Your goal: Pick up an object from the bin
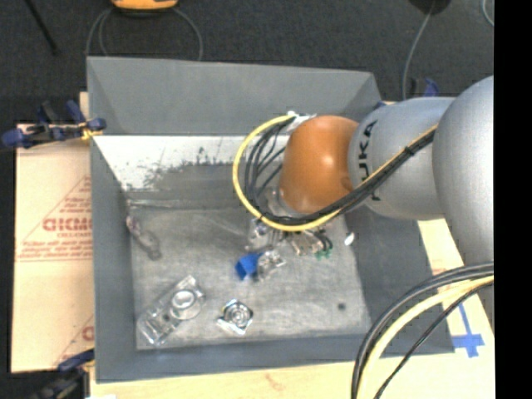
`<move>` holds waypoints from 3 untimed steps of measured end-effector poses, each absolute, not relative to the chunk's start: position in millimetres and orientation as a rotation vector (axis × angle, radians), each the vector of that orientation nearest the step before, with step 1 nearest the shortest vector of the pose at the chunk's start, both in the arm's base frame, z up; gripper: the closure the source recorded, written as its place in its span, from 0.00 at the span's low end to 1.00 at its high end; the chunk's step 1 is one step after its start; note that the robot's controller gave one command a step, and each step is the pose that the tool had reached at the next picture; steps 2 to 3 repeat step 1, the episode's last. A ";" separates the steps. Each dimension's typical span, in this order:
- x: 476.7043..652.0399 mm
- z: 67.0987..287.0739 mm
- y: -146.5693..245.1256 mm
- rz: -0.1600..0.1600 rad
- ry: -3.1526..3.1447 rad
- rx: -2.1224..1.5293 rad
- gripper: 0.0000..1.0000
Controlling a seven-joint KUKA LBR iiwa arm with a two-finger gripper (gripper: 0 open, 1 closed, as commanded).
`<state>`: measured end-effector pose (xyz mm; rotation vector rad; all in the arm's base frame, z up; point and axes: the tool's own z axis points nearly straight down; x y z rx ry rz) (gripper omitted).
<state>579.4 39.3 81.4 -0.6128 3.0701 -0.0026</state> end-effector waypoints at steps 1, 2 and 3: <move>576.7 231.5 46.7 -0.004 3.066 -0.620 1.00; 576.7 231.5 46.7 -0.004 3.066 -0.620 1.00; 576.7 231.5 46.7 -0.004 3.066 -0.620 1.00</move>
Offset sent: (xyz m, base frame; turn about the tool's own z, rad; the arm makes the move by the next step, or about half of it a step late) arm -0.0056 0.0085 0.1442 -0.0076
